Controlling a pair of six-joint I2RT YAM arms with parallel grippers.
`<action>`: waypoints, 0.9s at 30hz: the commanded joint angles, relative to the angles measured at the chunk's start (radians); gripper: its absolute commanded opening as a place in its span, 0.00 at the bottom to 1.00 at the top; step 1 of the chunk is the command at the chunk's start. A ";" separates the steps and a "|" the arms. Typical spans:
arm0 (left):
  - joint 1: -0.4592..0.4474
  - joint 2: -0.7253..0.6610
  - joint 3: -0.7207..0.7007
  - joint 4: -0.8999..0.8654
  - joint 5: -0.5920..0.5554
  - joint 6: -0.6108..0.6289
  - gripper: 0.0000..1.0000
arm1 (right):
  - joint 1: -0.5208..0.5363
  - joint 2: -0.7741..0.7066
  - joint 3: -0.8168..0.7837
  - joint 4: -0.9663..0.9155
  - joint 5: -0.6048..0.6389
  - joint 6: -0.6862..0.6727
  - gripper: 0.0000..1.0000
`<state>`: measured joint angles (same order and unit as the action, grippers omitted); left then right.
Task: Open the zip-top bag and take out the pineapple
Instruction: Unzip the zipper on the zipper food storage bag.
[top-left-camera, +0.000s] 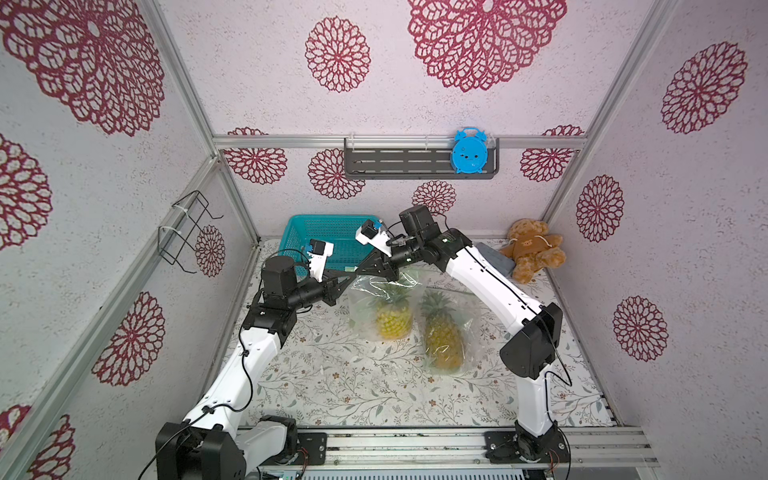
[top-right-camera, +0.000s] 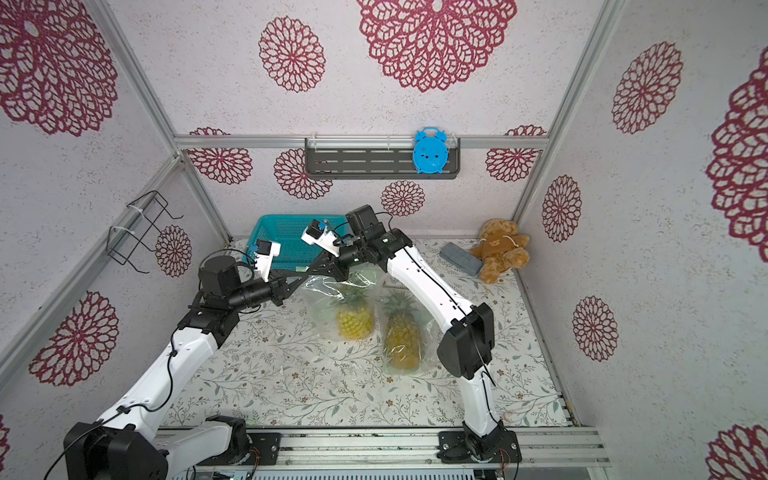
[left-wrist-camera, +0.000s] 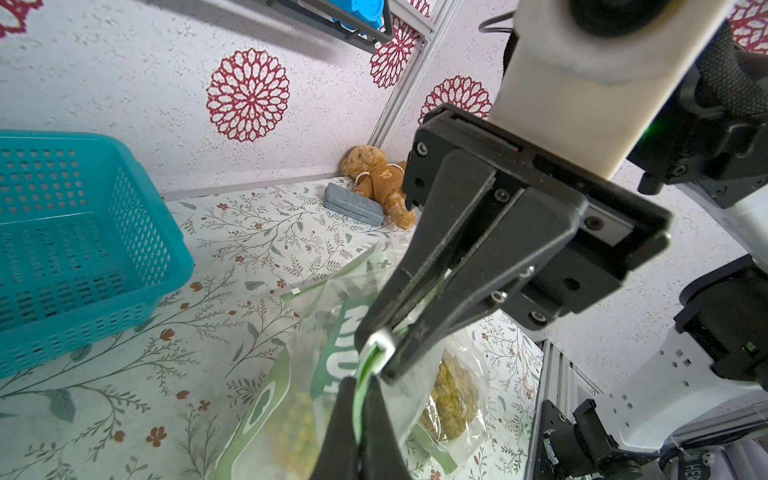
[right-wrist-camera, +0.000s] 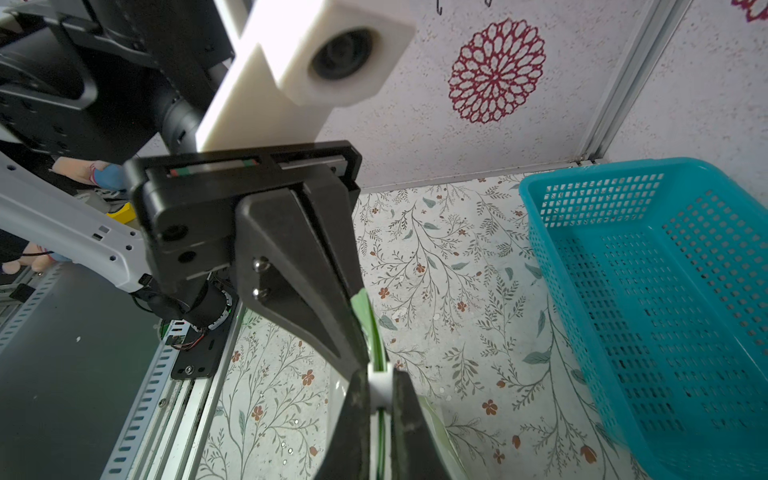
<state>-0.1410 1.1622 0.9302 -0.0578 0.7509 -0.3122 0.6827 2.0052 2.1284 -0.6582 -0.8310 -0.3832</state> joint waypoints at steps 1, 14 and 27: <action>0.027 -0.041 -0.011 0.073 -0.001 -0.026 0.00 | -0.052 -0.088 -0.034 -0.054 0.089 -0.020 0.02; 0.063 -0.051 -0.035 0.151 0.004 -0.102 0.00 | -0.093 -0.178 -0.139 -0.040 0.168 -0.033 0.02; 0.087 -0.060 -0.047 0.134 -0.059 -0.118 0.00 | -0.156 -0.302 -0.309 -0.001 0.263 -0.030 0.02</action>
<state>-0.1032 1.1366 0.8867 0.0273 0.7712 -0.4221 0.5961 1.7752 1.8420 -0.6319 -0.6735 -0.4011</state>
